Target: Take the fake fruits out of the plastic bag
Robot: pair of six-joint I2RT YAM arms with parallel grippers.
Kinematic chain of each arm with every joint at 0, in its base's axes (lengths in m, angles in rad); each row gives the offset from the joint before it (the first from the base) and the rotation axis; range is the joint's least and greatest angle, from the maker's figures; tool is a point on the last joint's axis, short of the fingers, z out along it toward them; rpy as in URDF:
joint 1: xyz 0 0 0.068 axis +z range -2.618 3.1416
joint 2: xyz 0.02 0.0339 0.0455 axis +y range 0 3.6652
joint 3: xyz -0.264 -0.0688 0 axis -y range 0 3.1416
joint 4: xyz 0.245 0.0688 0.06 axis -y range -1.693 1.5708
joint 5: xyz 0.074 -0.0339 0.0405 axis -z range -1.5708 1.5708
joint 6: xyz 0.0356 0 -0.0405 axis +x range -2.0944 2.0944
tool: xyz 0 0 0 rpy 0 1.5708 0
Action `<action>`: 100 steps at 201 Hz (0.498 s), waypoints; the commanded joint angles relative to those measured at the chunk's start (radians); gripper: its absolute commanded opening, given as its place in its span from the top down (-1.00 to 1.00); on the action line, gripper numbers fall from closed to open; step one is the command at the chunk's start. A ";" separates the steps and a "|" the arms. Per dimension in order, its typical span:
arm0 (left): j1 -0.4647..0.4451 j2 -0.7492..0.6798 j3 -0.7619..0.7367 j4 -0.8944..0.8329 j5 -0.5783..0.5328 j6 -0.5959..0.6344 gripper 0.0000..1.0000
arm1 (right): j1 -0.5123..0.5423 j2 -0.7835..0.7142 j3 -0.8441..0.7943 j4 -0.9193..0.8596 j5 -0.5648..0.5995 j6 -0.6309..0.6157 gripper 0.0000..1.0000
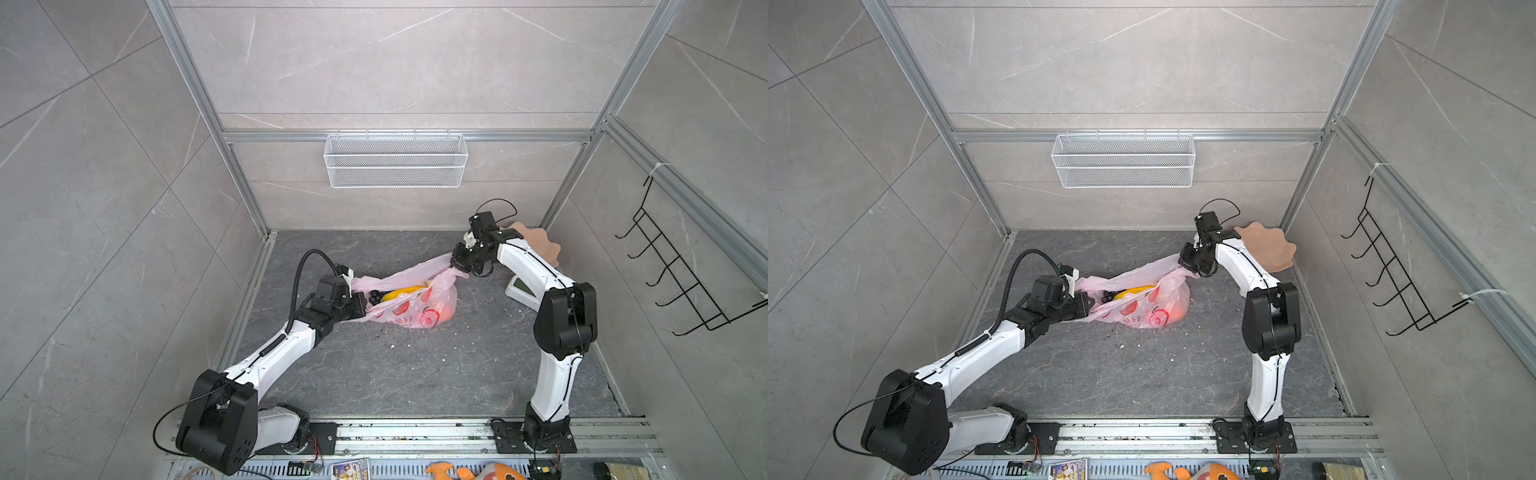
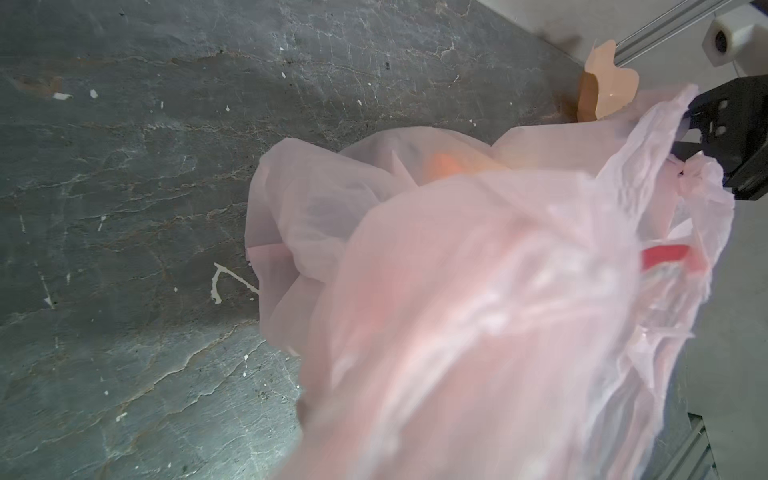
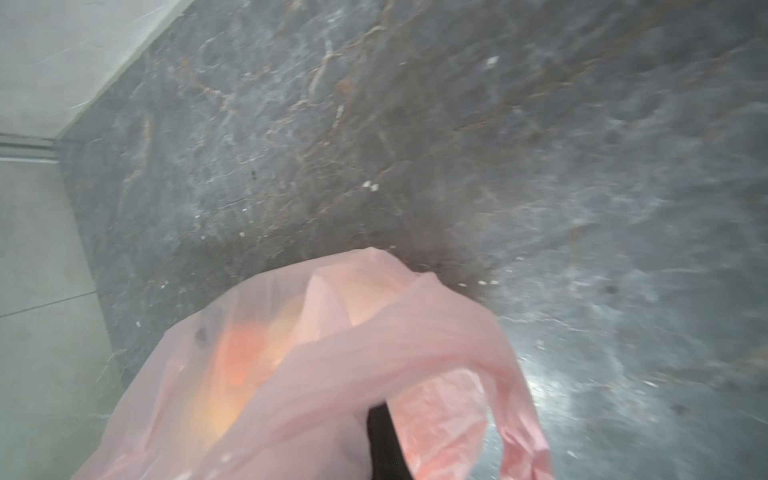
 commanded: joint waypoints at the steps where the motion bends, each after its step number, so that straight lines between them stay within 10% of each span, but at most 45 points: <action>1: -0.063 0.060 0.107 -0.027 -0.006 0.055 1.00 | 0.035 -0.027 -0.006 0.040 -0.032 0.011 1.00; 64: -0.138 0.112 0.162 -0.117 -0.090 0.107 1.00 | 0.038 0.004 0.098 -0.050 0.072 -0.052 1.00; 100: -0.139 0.094 0.128 -0.119 -0.126 0.059 1.00 | 0.089 -0.097 0.107 -0.150 0.336 -0.101 -0.21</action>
